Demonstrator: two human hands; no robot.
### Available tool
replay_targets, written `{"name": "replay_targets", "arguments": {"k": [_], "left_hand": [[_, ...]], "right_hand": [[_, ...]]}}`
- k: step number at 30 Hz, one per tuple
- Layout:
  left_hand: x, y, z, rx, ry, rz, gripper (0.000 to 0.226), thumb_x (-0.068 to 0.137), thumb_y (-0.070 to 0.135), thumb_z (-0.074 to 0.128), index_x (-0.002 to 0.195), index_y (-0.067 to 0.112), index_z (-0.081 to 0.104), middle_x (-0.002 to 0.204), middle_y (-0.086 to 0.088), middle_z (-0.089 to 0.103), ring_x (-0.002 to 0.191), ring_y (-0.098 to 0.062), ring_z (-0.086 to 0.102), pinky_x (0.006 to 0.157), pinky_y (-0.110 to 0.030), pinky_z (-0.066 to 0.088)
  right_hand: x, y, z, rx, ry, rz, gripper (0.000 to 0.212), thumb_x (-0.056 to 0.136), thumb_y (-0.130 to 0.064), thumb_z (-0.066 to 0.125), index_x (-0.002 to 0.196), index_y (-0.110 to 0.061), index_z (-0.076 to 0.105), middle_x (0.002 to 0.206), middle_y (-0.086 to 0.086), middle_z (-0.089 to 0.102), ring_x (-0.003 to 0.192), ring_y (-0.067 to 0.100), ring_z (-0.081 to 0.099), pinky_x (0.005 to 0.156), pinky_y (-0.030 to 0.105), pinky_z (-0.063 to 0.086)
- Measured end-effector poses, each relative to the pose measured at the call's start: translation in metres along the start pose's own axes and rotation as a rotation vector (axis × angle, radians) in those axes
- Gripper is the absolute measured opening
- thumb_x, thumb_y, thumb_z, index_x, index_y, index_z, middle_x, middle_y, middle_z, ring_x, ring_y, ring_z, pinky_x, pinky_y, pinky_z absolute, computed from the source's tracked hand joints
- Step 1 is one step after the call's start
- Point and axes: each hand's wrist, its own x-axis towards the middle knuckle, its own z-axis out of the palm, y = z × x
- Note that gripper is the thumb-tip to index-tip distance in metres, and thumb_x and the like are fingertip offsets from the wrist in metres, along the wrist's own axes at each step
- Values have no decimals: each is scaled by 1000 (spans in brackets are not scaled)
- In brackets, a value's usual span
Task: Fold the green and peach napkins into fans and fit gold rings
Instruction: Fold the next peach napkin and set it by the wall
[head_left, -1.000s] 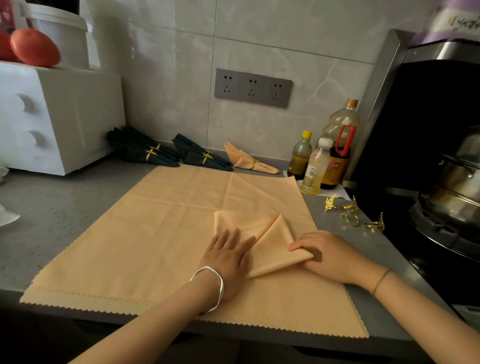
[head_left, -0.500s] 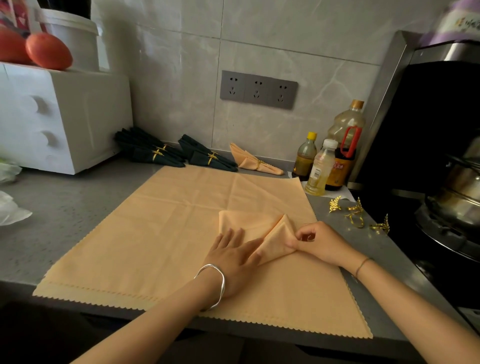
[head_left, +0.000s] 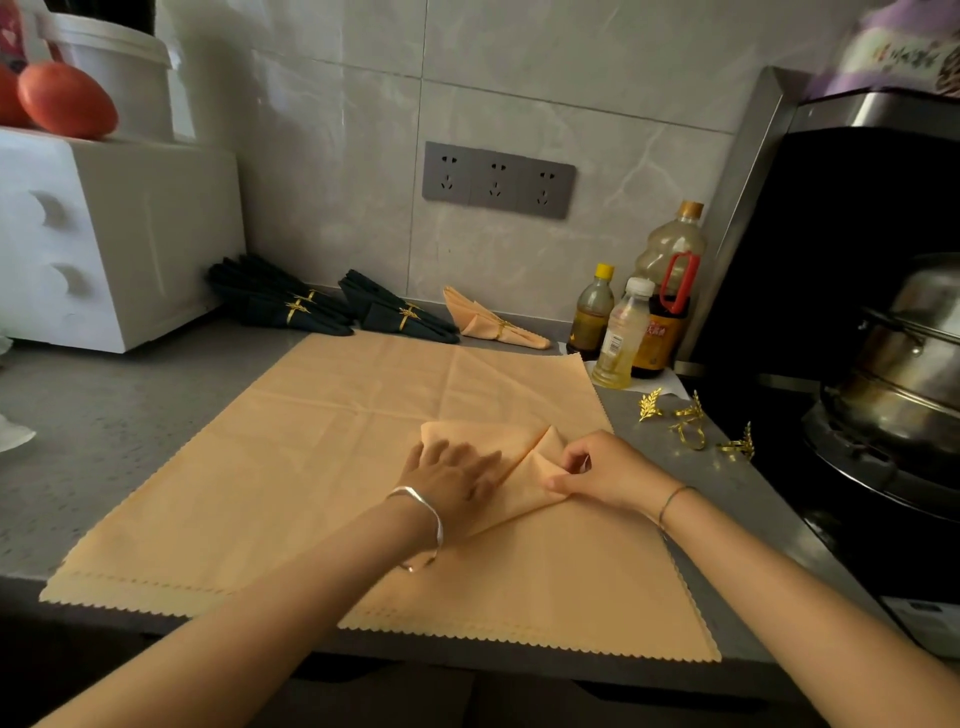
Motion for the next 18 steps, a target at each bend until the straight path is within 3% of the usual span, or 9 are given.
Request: {"name": "replay_targets", "arguments": {"k": [4,9,15,18], "left_hand": [[34,-20,-15,-3,24,-48,51,102,43,22,151,32,15,159,0,9,145,-23,11,116,-35,10],[51,-44,-21,33,105,-116,37,102,32,31,134,21,47,134,-5,48,123,-23,44,94,-33,39],[37,-36,-33,86,107,-235,43,101,43,31,113,12,58,108,-5,62,95,-22,57,70,-27,39],[22,-23,-38,167,-12,-309,55,100,50,28,110,6,59,105,-8,63,95,-24,59,75,-28,40]], "right_hand": [[0,2,1,0,24,22,19,72,-33,78,72,-22,62,75,-6,59,69,7,51,61,21,38],[1,4,3,22,74,67,26,68,-34,81,71,-25,57,74,-8,54,69,7,49,63,22,39],[0,2,6,-20,144,90,26,70,-34,79,76,-26,55,86,-5,52,81,13,53,72,28,43],[0,-2,5,-62,227,104,27,72,-36,75,75,-30,49,95,-4,49,91,16,51,75,29,42]]}}
